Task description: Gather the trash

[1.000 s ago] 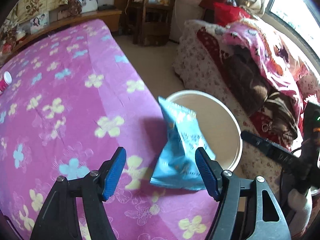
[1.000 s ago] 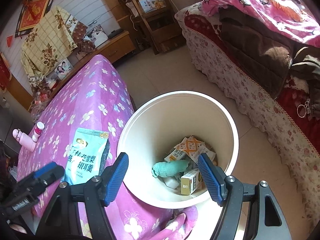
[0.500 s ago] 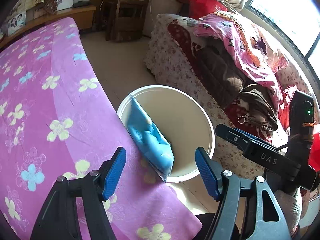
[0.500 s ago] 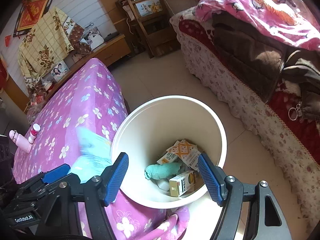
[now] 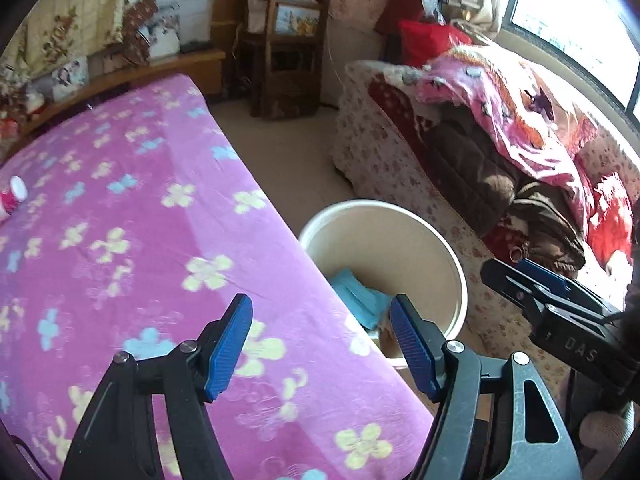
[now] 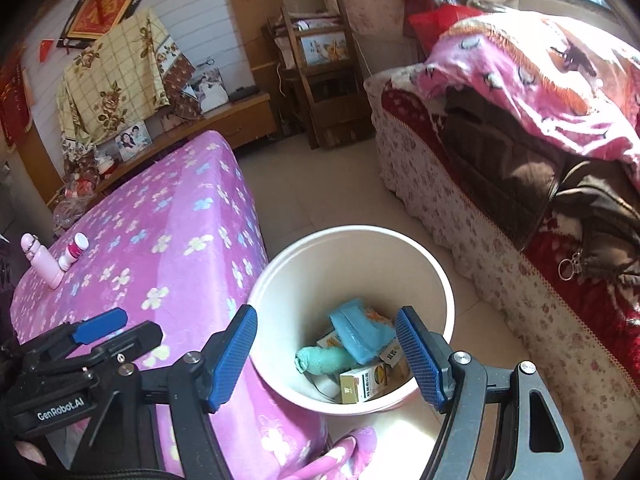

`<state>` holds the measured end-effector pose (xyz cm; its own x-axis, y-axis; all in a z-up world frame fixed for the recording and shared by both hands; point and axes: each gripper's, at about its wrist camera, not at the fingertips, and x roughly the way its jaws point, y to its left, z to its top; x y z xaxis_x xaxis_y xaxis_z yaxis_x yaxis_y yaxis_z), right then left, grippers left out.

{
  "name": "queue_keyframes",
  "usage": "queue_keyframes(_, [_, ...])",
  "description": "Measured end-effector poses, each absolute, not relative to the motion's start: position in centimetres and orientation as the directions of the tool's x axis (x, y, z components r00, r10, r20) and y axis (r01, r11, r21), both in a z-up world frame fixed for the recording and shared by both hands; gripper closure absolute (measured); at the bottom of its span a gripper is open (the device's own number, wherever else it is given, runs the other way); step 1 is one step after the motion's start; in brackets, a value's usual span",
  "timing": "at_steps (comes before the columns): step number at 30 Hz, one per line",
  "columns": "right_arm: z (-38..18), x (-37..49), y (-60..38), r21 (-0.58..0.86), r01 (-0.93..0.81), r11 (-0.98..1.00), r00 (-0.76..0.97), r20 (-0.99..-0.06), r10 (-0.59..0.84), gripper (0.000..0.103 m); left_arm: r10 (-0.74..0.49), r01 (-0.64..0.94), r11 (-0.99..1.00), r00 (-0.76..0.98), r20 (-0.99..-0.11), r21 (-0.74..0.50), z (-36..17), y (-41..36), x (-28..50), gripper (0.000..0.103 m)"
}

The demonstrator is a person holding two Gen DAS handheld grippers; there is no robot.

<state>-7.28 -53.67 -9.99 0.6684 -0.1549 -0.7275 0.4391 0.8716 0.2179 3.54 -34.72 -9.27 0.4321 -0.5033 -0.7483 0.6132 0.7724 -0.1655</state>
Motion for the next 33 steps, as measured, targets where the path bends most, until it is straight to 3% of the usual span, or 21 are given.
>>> queue_keyframes(17, [-2.3, -11.0, -47.0, 0.143, 0.459, 0.877, 0.775, -0.548, -0.316, 0.026, -0.476, 0.532, 0.844, 0.693, -0.542, -0.061, -1.8, -27.6, -0.5, 0.031])
queue_keyframes(33, [0.9, -12.8, -44.0, 0.117, 0.44, 0.89, 0.819, -0.459, -0.345, 0.024, -0.468, 0.501, 0.864, 0.759, -0.453, -0.053, 0.3, -24.6, -2.7, 0.031])
